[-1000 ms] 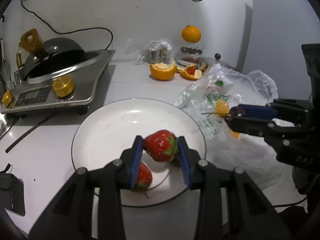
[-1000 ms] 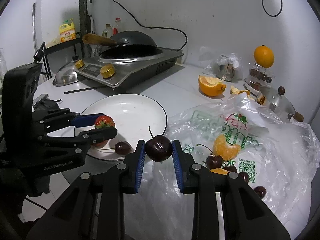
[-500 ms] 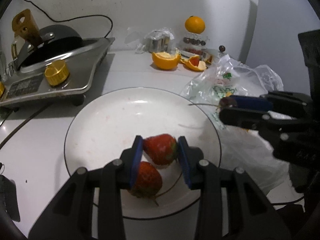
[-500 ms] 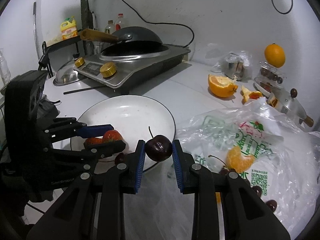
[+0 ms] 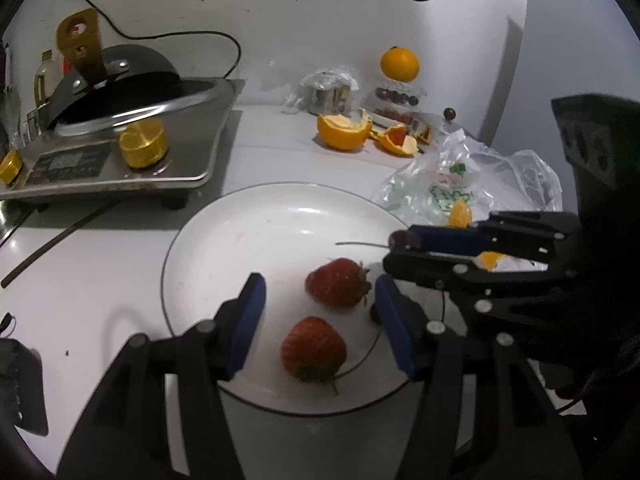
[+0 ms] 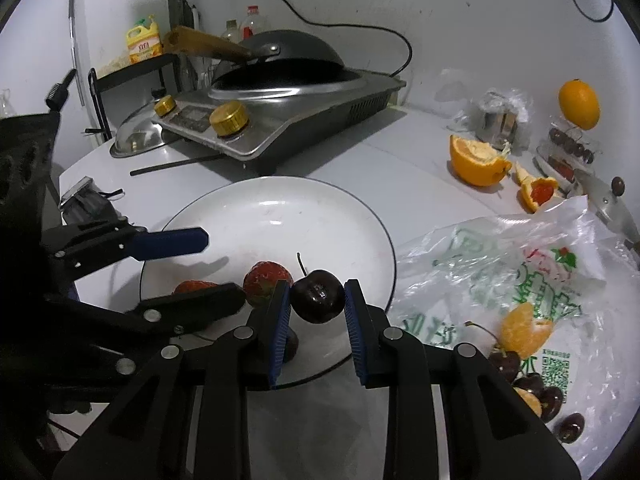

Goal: Organize fruits
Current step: 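Open the left tool to drop the strawberry while the right tool releases the cherry, then move both tools back to the fruit on the plastic bag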

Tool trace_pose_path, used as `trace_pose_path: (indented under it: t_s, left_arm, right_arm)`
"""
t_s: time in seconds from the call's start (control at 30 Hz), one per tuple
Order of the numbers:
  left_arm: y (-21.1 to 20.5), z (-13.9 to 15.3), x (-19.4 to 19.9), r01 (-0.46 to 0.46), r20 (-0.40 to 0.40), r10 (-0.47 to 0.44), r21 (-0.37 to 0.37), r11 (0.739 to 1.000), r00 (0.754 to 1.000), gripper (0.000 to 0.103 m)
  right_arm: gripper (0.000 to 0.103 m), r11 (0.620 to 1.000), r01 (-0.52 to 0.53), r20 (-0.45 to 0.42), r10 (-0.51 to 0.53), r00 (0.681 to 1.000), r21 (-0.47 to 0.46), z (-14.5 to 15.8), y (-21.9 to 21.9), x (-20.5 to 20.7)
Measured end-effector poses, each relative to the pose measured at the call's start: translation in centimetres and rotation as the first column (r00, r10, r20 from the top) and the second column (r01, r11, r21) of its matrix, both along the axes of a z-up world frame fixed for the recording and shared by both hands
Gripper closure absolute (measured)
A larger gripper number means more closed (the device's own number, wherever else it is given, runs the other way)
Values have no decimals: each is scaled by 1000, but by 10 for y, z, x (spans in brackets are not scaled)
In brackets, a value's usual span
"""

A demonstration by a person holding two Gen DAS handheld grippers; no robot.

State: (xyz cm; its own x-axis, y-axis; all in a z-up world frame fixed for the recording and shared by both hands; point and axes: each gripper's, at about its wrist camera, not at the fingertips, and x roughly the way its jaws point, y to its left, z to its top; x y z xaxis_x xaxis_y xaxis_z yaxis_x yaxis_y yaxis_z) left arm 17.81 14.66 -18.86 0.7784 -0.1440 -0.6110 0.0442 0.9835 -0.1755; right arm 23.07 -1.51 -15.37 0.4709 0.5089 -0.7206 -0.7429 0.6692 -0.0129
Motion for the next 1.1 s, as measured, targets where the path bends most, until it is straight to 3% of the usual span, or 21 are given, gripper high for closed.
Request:
trace_pose_path:
  t_s: [0.3, 0.4, 1.1]
  left_arm:
    - [4, 3, -7, -13, 7, 13, -1, 1000, 1000, 44]
    - [2, 5, -8, -14, 11, 14, 2, 1000, 1000, 44]
    - [-30, 18, -15, -5, 21, 4, 43, 999, 1000, 44]
  right_arm:
    - [73, 1000, 14, -20, -14, 1000, -17, -5, 2, 4]
    - [64, 1000, 19, -20, -19, 1000, -16, -4, 1, 4]
    - [64, 998, 53, 13, -53, 998, 35, 13, -41, -12]
